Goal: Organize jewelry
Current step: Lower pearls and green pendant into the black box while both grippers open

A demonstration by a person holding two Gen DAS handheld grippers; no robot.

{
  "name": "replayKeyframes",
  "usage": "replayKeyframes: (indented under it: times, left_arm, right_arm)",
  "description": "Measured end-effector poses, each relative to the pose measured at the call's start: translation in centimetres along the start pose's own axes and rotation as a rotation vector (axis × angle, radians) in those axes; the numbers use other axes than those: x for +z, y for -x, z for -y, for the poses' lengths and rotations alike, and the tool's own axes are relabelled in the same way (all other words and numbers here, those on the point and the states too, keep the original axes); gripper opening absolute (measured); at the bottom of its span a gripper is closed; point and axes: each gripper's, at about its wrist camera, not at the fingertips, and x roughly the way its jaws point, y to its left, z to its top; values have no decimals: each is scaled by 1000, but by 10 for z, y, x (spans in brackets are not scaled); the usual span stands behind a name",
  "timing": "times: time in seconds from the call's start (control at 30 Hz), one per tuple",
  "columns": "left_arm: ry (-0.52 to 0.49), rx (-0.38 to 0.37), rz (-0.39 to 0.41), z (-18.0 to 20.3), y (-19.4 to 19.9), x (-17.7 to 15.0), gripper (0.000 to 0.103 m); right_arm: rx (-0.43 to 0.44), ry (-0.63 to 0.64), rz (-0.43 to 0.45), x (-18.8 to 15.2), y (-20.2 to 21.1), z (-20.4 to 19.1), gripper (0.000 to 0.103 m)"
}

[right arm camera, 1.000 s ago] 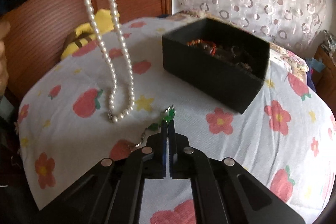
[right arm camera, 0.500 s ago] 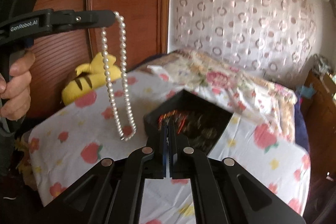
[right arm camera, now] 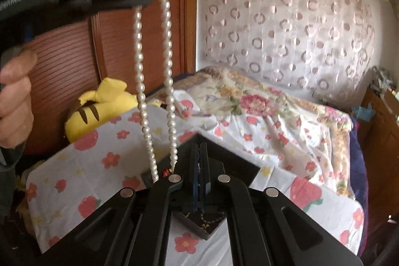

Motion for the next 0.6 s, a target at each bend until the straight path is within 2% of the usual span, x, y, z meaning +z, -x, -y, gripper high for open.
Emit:
replayKeyframes:
  times: [0.2,0.33,0.37,0.5,0.6]
  left_arm:
    - [9,17,-105,-10,-52,-26,6]
    - [31,26,-198,-20,-86,-51,6]
    - [33,32,-219,-22,-93,-58,7]
    - [52,45,-259,-26,-101,-77,7]
    - [46,77,-254,-23,-93,-87,12]
  right_arm:
    - [14,-39,-80,-26,-32,10,3]
    - [2,-45,-94,-38,-38,8,4]
    - [0,-50,-95,-40,-37,9,6]
    - [-18,-74,-76,-45,-26,10,28]
    - [-36,-116,-49,-48,-10,12,28]
